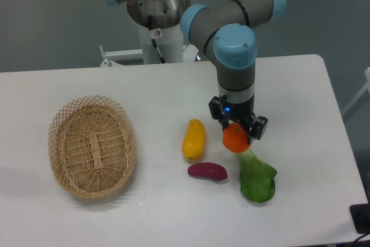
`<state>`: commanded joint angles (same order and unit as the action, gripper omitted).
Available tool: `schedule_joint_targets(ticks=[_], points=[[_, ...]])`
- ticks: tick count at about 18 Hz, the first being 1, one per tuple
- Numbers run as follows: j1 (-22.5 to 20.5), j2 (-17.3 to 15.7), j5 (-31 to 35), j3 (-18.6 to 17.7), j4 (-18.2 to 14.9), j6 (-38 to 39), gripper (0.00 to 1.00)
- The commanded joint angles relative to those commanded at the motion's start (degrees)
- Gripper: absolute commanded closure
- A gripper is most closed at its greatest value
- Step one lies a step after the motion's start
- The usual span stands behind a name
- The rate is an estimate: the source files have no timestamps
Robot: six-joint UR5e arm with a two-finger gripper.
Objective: Place the orange on the table
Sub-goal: 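Carry the held orange with the gripper toward the basket side of the table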
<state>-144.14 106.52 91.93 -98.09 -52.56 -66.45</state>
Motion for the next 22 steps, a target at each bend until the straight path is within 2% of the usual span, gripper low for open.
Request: schedule_joint_targets(ticks=[12, 14, 17, 22], points=[[0.6, 0.8, 0.2, 0.6, 0.0, 1.1, 0.53], [1.0, 2.2, 0.3, 0.7, 0.2, 1.2, 0.53], [3.6, 3.9, 1.3, 0.8, 0.5, 6.0, 0.52], [8.3, 8.4, 4.8, 4.1, 0.8, 11.9, 0.52]])
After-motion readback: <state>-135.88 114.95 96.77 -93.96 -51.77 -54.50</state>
